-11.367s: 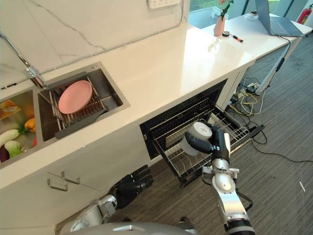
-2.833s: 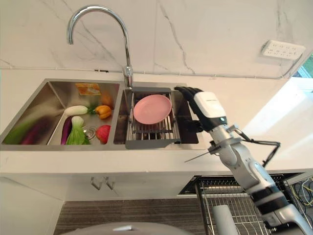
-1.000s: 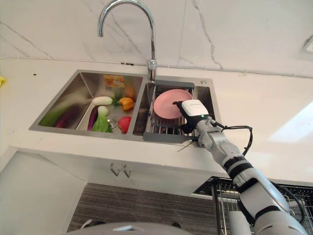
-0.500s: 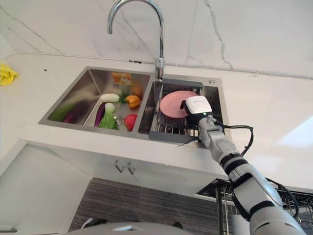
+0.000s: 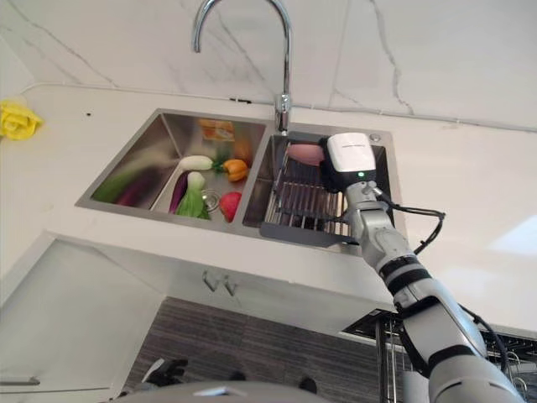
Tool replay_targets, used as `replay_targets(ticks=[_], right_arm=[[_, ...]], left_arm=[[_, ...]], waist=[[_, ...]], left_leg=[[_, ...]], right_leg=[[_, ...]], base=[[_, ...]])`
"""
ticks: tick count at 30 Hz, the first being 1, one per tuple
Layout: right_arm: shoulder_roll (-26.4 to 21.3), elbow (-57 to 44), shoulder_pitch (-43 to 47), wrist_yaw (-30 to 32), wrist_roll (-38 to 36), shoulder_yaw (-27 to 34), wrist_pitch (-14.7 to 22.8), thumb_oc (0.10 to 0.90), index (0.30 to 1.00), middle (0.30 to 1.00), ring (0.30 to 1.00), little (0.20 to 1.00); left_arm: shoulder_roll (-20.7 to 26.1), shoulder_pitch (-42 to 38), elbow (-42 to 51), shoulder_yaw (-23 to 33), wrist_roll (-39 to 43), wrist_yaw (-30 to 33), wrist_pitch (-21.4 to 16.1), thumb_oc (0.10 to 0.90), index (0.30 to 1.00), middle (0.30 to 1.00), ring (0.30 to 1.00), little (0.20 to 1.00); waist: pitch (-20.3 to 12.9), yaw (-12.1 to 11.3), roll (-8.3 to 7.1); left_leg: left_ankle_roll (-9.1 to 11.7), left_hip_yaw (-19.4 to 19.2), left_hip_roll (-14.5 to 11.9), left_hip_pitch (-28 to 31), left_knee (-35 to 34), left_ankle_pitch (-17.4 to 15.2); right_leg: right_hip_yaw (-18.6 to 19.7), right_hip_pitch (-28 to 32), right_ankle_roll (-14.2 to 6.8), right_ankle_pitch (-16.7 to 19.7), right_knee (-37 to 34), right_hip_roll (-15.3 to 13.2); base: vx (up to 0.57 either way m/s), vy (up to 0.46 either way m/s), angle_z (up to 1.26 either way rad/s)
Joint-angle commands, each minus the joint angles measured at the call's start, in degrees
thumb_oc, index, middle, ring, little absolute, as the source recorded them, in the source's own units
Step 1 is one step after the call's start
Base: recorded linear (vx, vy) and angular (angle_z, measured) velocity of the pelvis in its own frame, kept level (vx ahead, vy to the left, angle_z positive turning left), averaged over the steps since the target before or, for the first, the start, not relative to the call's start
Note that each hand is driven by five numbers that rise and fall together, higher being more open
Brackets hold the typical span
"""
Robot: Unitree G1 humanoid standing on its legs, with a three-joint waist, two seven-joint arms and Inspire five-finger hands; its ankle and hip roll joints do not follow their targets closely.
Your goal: Place the dishes in the dishwasher.
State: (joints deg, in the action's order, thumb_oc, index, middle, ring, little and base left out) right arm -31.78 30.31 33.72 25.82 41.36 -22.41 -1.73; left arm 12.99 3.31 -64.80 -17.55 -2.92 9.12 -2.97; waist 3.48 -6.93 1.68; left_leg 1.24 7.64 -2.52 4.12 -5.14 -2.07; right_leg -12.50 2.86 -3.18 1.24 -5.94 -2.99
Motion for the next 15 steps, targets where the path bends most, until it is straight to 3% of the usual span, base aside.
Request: replay_targets(ticks=[1,13,15], right_arm=[[-2.7,-9.3,1.8,8.6,-5.3,7.2,1.5,0.4,0.3,0.3,0.3,0.3],[-2.1,-25.1,-1.5,10.0,-9.7,14.9,5.0,0.4,0.3,0.3,0.3,0.3],[-1.7,-27.9,-3.3,12.0,-12.1,18.9,5.5,0.4,0.3,0.3,0.3,0.3]], left_arm=[[1.0,-5.3,-0.8,-1.0,-0.2,2.5,-3.6,0.8,0.9,0.9,0.9,0.9],[0.9,-5.0,-2.0,1.5,-0.6,4.6,-2.4,0.8,0.9,0.9,0.9,0.9],[0.5,-4.8,-1.2,1.5,-0.4,4.4,-2.3,0.8,0.9,0.9,0.9,0.9]], waist=[[-0.3,-1.3,-6.44],[-1.4,0.0,-6.66],[-1.6,1.0,-6.52]], left_leg=[[1.8,0.1,-0.8,0.4,0.1,-3.1],[1.3,-1.1,-1.3,2.9,1.3,-4.5],[1.1,-1.3,-1.3,3.4,1.3,-4.8]], right_leg=[[-0.7,4.6,-5.9,-3.8,1.5,-6.3],[0.9,5.3,-5.1,-5.6,4.2,-6.0],[1.5,5.4,-5.0,-5.7,4.5,-5.9]], base=[[-0.08,-0.039,0.04],[-0.01,-0.001,-0.05],[0.02,0.029,-0.09]])
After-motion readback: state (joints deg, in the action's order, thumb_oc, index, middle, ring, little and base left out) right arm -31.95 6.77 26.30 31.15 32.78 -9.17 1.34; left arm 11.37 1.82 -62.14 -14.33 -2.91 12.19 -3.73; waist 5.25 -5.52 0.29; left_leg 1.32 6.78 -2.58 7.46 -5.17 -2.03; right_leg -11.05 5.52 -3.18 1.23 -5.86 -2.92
